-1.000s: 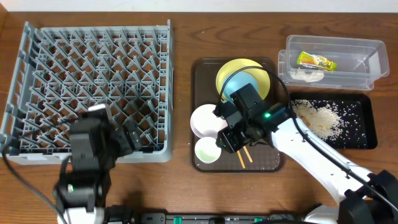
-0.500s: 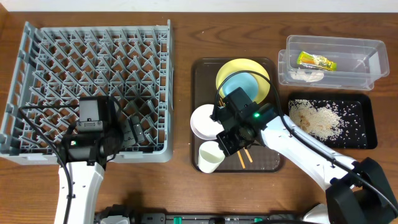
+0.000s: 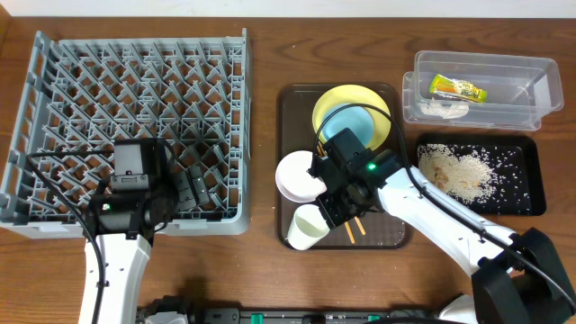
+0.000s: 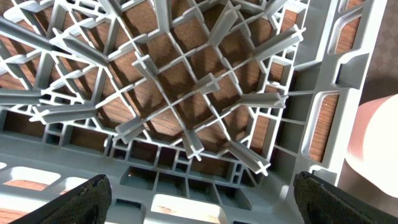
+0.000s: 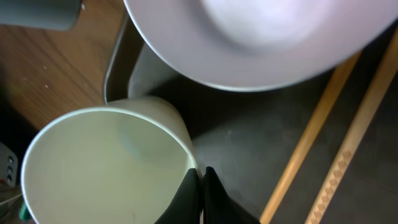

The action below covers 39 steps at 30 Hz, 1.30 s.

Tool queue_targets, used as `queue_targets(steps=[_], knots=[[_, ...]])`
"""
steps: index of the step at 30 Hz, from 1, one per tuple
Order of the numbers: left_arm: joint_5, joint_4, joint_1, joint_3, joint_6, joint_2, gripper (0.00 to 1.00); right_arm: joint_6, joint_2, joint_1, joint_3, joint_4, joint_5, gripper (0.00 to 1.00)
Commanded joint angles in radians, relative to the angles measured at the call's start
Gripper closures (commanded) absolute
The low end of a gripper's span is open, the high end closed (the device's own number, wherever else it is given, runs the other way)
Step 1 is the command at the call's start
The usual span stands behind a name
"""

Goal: Sort waste into correct bins and load items into the dishwasher rack

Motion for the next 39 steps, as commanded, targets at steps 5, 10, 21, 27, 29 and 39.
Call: queue_targets(steps=[5,10,21,27,29,39], knots=[[0.005,0.002,-0.002,0.024,-0.006,-0.002,0.05,-0.017,0.000,0.015,-0.001,-0.037,0.006,0.97],[0.005,0.008,-0.002,0.024,-0.006,-0.002,0.05,-0.026,0.000,0.015,-0.001,-0.031,0.005,0.99],[0.026,0.027,-0.002,0.028,-0.006,-0.003,0.11,-0.047,-0.064,-0.073,0.083,0.009,-0.135,0.99],[0.132,0.055,-0.002,0.053,-0.006,-0.003,0.11,-0.098,-0.100,-0.254,0.193,0.010,-0.357,0.99],[0.206,0.094,-0.002,0.054,-0.022,-0.003,0.11,-0.098,-0.099,-0.311,0.202,0.029,-0.425,0.99],[0.780,0.468,-0.002,0.054,-0.327,0.061,0.11,-0.097,-0.098,-0.412,0.201,0.209,-0.825,0.99]])
